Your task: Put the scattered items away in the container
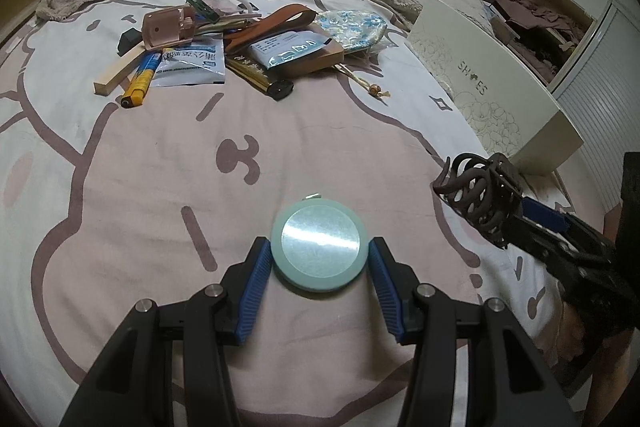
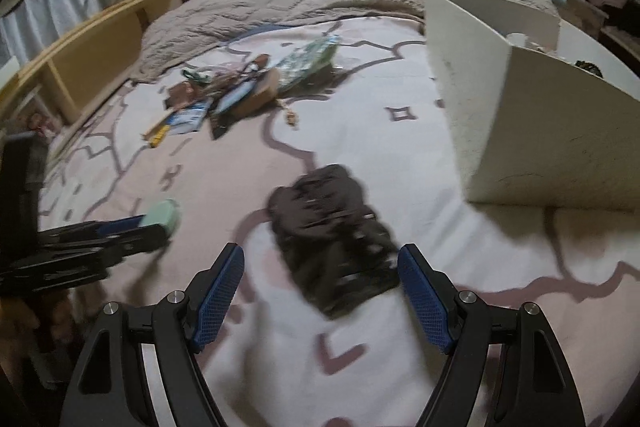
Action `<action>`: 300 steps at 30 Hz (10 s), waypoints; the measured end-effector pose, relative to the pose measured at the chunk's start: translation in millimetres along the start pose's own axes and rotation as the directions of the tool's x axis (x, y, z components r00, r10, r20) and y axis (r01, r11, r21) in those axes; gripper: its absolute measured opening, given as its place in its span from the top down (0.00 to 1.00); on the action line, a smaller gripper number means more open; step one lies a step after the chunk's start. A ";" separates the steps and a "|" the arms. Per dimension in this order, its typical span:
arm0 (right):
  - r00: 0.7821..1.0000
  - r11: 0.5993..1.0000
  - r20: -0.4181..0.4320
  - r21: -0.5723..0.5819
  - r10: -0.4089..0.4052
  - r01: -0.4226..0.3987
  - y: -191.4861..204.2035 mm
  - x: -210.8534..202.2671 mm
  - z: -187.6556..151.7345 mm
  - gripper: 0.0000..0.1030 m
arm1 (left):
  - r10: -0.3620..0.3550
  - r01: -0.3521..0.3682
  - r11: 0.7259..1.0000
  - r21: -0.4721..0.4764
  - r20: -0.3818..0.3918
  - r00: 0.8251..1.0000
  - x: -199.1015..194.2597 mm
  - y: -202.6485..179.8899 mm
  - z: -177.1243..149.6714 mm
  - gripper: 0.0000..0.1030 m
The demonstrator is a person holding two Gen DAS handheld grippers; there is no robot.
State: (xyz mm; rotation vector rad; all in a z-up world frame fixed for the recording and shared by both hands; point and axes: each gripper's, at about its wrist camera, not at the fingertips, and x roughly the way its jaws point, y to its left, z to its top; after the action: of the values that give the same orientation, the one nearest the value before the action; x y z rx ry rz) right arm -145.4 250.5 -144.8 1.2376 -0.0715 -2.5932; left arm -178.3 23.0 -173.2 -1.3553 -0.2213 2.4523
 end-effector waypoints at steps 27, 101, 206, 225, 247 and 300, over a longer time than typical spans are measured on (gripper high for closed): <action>0.996 0.996 -0.067 -0.065 -0.065 0.061 26.8 44.7 8.7 0.23 | 0.008 -0.008 1.000 -0.004 -0.005 1.000 1.1 -1.2 -0.6 0.51; 0.993 0.996 0.085 -0.029 -0.082 0.084 29.3 13.7 8.9 0.37 | 0.038 -0.039 0.998 0.053 0.012 0.999 2.3 -20.3 -0.1 0.52; 0.978 0.969 -0.035 0.133 -0.207 0.210 -220.1 -16.8 208.3 0.03 | -0.133 0.138 0.894 0.426 -0.042 0.990 86.6 -288.6 173.2 0.24; 0.951 0.953 0.162 0.195 -0.265 0.233 -213.3 -77.6 173.8 0.03 | -0.156 0.126 0.915 0.382 0.047 0.987 52.1 -276.1 170.3 0.17; 0.897 0.956 0.332 0.118 -0.291 0.267 -131.9 -159.4 114.6 0.00 | -0.136 0.013 0.914 0.406 0.276 0.952 -52.7 -249.0 136.5 0.00; 0.820 0.916 0.415 0.106 -0.394 0.386 -28.6 -204.4 -18.5 0.00 | -0.131 -0.019 0.924 0.383 0.362 0.923 -132.3 -191.5 15.0 0.00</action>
State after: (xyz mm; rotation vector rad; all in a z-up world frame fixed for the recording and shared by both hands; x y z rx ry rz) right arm -14.7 332.4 -6.4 0.7116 0.0876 -3.1915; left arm -85.5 154.9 -4.6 -0.6932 0.1236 2.5181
